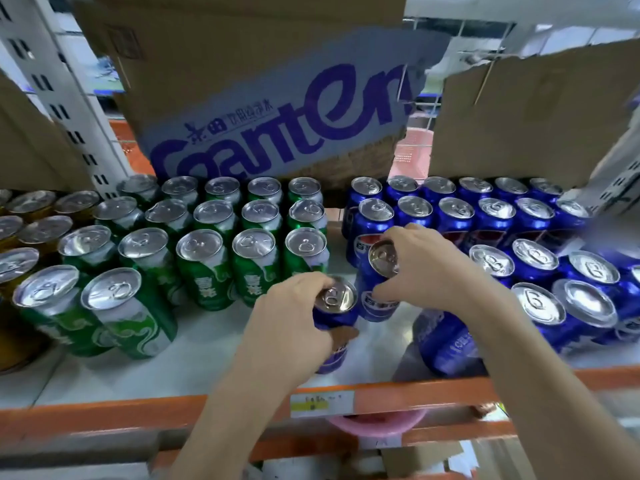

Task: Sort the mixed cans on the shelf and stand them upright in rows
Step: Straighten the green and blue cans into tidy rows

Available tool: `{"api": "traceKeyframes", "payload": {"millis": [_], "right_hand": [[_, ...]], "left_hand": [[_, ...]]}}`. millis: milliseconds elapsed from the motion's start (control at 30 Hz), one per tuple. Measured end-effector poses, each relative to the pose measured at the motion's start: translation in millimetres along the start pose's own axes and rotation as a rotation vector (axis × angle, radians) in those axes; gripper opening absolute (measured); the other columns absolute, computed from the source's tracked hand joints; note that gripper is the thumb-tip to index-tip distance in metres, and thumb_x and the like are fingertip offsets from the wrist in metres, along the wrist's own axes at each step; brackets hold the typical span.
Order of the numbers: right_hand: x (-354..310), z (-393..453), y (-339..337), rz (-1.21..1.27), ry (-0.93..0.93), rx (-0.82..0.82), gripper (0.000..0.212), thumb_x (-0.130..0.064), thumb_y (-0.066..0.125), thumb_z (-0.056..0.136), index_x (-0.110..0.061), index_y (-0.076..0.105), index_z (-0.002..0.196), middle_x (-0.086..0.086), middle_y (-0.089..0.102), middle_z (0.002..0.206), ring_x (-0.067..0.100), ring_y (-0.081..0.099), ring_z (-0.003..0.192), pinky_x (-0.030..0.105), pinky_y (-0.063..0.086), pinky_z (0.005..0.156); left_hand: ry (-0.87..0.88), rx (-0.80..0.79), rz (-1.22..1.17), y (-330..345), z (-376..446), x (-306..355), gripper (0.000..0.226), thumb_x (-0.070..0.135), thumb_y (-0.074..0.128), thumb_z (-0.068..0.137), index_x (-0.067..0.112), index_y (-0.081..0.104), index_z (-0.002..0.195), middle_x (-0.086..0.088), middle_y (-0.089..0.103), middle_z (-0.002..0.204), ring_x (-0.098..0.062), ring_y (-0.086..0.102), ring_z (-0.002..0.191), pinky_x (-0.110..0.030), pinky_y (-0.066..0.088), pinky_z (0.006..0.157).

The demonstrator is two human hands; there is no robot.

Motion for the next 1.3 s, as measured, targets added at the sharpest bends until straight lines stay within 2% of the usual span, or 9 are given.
{"api": "traceKeyframes", "payload": {"millis": [167, 333, 500, 633, 767, 967, 1033, 1167, 1300], "right_hand": [[31, 7, -32, -0.051, -0.049, 0.033, 0.055, -0.029, 0.077, 0.063, -0.021, 0.053, 0.112, -0.003, 0.054, 0.097, 0.022, 0.054, 0.09, 0.04, 0.052, 0.074], [67, 24, -43, -0.063, -0.1, 0.043, 0.077, -0.033, 0.08, 0.064, -0.023, 0.044, 0.131, 0.003, 0.059, 0.113, 0.024, 0.054, 0.099, 0.034, 0.047, 0.075], [86, 38, -21, -0.055, -0.158, -0.02, 0.069, -0.031, 0.08, 0.066, -0.019, 0.048, 0.126, 0.003, 0.045, 0.112, 0.023, 0.051, 0.095, 0.029, 0.043, 0.07], [89, 47, -18, -0.028, -0.216, -0.003, 0.067, -0.036, 0.078, 0.068, -0.013, 0.049, 0.123, 0.004, 0.049, 0.111, 0.018, 0.045, 0.092, 0.027, 0.037, 0.07], [91, 51, -19, -0.039, -0.249, 0.003, 0.065, -0.04, 0.076, 0.07, -0.011, 0.049, 0.122, 0.006, 0.053, 0.11, 0.019, 0.047, 0.093, 0.026, 0.038, 0.068], [93, 50, -22, -0.011, -0.23, 0.076, 0.064, -0.055, 0.075, 0.065, -0.011, 0.049, 0.104, 0.001, 0.052, 0.092, 0.018, 0.049, 0.081, 0.025, 0.034, 0.056], [91, 49, -19, 0.001, -0.22, 0.089, 0.073, -0.061, 0.071, 0.065, -0.01, 0.047, 0.111, 0.003, 0.052, 0.1, 0.017, 0.048, 0.083, 0.024, 0.035, 0.061], [86, 49, -16, 0.018, -0.229, 0.084, 0.083, -0.063, 0.069, 0.067, -0.008, 0.041, 0.122, 0.005, 0.048, 0.115, 0.016, 0.044, 0.088, 0.023, 0.036, 0.069], [86, 49, -18, 0.013, -0.26, 0.045, 0.082, -0.058, 0.07, 0.07, -0.008, 0.039, 0.127, 0.006, 0.046, 0.121, 0.017, 0.045, 0.098, 0.023, 0.036, 0.073]], "left_hand": [[0.083, -0.032, 0.026, 26, 34, 41, 0.045, 0.037, 0.081, 0.064, 0.024, 0.063, 0.103, 0.009, 0.064, 0.099, -0.013, 0.059, 0.092, -0.032, 0.047, 0.08], [0.051, 0.0, 0.05, 43, 74, 56, 0.045, 0.025, 0.079, 0.066, 0.027, 0.063, 0.108, 0.009, 0.065, 0.108, -0.014, 0.059, 0.101, -0.032, 0.047, 0.085], [-0.019, 0.044, 0.028, 62, 90, 51, 0.046, 0.017, 0.078, 0.065, 0.024, 0.065, 0.108, 0.007, 0.065, 0.109, -0.012, 0.059, 0.1, -0.024, 0.046, 0.085], [-0.054, 0.088, -0.015, 68, 91, 42, 0.05, 0.018, 0.083, 0.061, 0.021, 0.066, 0.107, 0.014, 0.063, 0.105, -0.002, 0.055, 0.093, 0.002, 0.034, 0.076], [-0.065, 0.106, 0.012, 70, 89, 43, 0.052, 0.013, 0.083, 0.063, 0.018, 0.065, 0.111, 0.017, 0.055, 0.105, -0.001, 0.051, 0.096, 0.009, 0.027, 0.075], [-0.081, 0.132, 0.072, 72, 87, 41, 0.056, 0.008, 0.08, 0.067, 0.015, 0.062, 0.12, 0.017, 0.053, 0.112, 0.001, 0.046, 0.1, 0.009, 0.024, 0.078], [-0.092, 0.135, 0.101, 71, 86, 39, 0.056, 0.006, 0.077, 0.069, 0.014, 0.06, 0.122, 0.015, 0.052, 0.113, -0.001, 0.046, 0.102, 0.005, 0.025, 0.08], [-0.1, 0.125, 0.099, 69, 88, 34, 0.056, 0.002, 0.074, 0.068, 0.013, 0.06, 0.121, 0.005, 0.057, 0.122, -0.01, 0.052, 0.109, -0.014, 0.034, 0.088], [-0.088, 0.118, 0.069, 71, 86, 34, 0.058, -0.001, 0.07, 0.069, 0.015, 0.059, 0.124, 0.008, 0.053, 0.127, -0.004, 0.048, 0.113, -0.009, 0.03, 0.091]]}}
Point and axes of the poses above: each hand's wrist, its own z-axis towards the middle knuckle, its own y-axis out of the palm, x = y × z, the point moved 8 cm from there along z, towards the middle knuckle
